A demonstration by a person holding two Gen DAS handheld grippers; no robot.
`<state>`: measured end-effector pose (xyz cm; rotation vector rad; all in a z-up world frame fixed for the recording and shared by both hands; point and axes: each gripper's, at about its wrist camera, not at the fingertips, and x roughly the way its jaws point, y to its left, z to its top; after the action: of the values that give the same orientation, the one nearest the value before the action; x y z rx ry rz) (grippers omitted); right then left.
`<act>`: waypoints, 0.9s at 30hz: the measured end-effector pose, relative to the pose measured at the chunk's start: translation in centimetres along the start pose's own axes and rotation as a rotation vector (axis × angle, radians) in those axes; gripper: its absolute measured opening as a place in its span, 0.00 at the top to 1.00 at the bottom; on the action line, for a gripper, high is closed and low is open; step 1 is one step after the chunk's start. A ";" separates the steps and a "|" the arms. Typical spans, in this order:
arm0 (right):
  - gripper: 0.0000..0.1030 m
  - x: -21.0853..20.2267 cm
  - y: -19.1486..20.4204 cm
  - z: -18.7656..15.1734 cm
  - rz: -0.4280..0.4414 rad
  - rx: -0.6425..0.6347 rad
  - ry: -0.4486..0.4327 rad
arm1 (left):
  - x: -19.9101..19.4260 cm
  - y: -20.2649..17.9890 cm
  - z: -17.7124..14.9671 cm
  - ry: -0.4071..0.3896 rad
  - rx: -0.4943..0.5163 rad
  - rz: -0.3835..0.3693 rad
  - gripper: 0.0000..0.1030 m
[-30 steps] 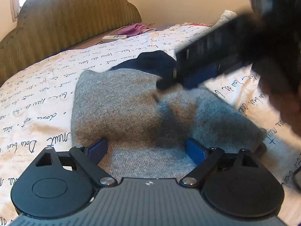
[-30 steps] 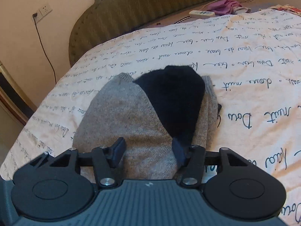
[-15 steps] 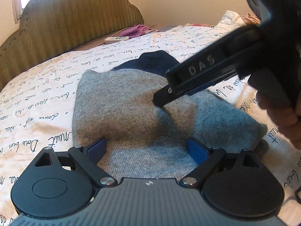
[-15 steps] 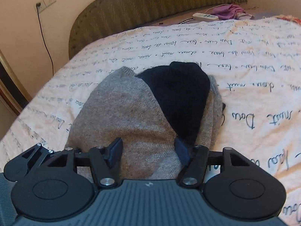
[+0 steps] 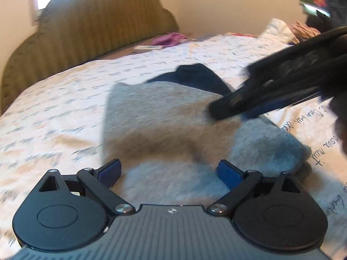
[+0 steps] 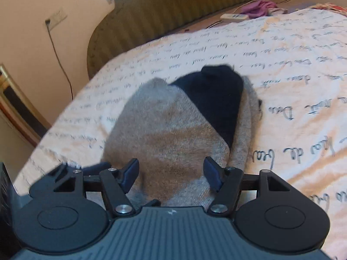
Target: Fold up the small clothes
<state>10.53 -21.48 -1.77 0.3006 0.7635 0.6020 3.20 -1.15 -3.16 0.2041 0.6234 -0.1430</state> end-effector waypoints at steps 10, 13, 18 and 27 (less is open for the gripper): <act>0.26 -14.8 -6.0 -6.4 -0.441 -0.150 -0.152 | -11.4 15.3 -4.9 -0.100 -0.272 0.309 0.06; 0.26 -20.3 -10.8 -5.5 -0.838 -0.214 -0.182 | -13.7 22.0 -3.7 -0.132 -0.318 0.552 0.06; 0.16 -27.3 -11.9 -3.8 -1.680 -0.668 -0.381 | -17.7 26.4 -0.2 -0.282 -0.351 0.740 0.05; 0.00 -19.5 -4.2 -8.0 -0.710 -0.284 -0.336 | -10.2 9.7 -1.4 -0.164 -0.299 0.290 0.03</act>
<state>-4.63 -36.40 1.57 -0.1368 0.4064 -0.0220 -3.90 9.34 3.24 -0.0080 0.4394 0.2109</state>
